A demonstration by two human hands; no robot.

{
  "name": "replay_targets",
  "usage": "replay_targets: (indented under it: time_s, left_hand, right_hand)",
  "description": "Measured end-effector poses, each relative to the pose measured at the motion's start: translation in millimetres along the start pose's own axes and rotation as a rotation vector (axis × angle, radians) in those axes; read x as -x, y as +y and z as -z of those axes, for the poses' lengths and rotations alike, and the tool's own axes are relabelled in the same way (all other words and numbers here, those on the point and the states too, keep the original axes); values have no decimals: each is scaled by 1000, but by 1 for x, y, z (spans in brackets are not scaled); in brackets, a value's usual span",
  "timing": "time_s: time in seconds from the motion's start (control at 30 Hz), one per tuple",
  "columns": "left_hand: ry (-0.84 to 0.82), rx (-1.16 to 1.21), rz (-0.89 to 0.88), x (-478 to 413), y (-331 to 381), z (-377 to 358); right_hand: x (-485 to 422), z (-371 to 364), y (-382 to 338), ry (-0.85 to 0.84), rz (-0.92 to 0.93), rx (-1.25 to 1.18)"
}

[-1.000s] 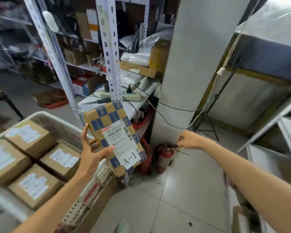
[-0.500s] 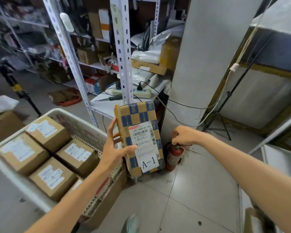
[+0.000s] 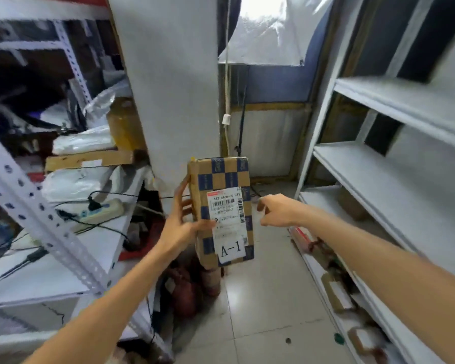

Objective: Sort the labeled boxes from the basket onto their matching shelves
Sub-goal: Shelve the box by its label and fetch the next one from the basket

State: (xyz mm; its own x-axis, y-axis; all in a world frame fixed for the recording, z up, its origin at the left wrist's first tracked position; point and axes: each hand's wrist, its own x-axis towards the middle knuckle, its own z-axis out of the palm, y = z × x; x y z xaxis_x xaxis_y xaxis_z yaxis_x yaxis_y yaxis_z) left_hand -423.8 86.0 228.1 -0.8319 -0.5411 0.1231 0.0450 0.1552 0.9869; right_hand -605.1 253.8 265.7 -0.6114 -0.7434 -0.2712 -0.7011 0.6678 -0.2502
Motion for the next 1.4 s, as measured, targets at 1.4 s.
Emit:
replay_targets:
  time_s: [1.4]
  left_hand:
    - [-1416, 524, -358, 7, 266, -602]
  right_hand:
    - [480, 71, 266, 638, -1396, -305]
